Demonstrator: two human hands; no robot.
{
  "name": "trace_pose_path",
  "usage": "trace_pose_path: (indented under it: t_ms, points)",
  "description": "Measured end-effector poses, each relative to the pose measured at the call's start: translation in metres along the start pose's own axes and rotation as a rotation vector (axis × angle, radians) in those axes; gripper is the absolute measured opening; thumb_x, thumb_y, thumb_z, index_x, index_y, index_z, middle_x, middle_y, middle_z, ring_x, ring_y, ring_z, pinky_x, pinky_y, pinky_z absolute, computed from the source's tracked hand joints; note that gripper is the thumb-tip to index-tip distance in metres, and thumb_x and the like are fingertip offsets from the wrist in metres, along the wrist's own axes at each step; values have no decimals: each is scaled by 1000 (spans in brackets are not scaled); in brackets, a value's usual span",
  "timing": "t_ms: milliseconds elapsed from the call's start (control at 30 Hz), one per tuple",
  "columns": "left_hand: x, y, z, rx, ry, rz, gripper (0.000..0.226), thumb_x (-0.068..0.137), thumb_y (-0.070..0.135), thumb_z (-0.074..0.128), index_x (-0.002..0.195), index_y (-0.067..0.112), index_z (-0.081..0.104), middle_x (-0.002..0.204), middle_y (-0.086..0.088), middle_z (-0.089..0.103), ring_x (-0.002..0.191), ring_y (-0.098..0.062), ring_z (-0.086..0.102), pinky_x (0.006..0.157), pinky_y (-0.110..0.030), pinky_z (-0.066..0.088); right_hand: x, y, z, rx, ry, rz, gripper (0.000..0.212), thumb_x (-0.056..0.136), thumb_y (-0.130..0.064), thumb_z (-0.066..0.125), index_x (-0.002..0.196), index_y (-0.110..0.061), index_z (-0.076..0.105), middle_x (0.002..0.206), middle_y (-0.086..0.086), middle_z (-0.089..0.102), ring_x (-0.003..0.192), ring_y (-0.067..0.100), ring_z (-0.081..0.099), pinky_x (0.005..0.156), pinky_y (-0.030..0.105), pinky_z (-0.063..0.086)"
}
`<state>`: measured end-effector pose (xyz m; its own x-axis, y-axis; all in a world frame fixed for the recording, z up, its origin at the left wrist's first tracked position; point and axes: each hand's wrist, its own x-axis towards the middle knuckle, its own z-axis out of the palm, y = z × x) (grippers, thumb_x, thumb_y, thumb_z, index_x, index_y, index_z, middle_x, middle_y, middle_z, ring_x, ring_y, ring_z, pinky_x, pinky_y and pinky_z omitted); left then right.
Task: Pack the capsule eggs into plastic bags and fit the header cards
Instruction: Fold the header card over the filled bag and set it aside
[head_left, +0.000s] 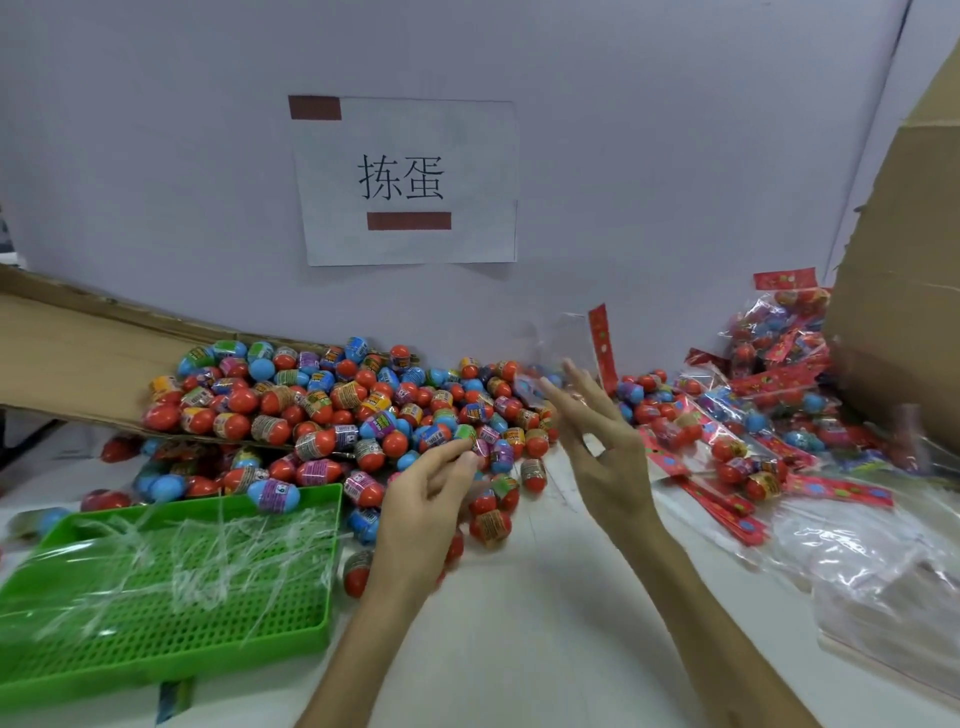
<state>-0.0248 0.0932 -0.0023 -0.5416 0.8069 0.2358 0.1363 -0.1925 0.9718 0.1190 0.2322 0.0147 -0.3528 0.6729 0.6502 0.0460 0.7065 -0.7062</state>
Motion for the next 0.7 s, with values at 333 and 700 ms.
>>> trace_pose_path:
  t_ms: [333,700]
  points:
    - [3,-2,-2,-260,28,-153,29,107,24,53,98,12,77,92,-13,80,90,-26,79,69,-27,63,-34,-7,46,-319,-478,-256,72,90,-24,65,155,-39,39,168,-15,18,156,6,8,124,49,21]
    - [4,-4,-8,-220,168,-132,12,98,16,69,101,17,81,89,-8,81,82,-25,79,68,-28,63,-26,-4,37,-199,-247,-86,62,93,-41,67,150,-31,46,156,-21,39,146,3,34,118,49,37]
